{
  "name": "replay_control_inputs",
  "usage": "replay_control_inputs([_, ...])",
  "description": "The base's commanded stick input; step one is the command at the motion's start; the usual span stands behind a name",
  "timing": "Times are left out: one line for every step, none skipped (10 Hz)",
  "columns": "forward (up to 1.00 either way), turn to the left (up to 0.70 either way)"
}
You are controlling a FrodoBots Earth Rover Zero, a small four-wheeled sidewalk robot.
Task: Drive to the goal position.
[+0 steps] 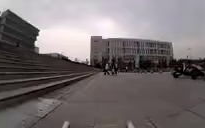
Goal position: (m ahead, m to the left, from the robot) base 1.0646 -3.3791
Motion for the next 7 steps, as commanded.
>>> replay_control_inputs([0.60,0.00])
replay_control_inputs([0.60,0.00])
replay_control_inputs([0.60,0.00])
replay_control_inputs([0.60,0.00])
replay_control_inputs([0.60,0.00])
replay_control_inputs([0.60,0.00])
replay_control_inputs([0.60,0.00])
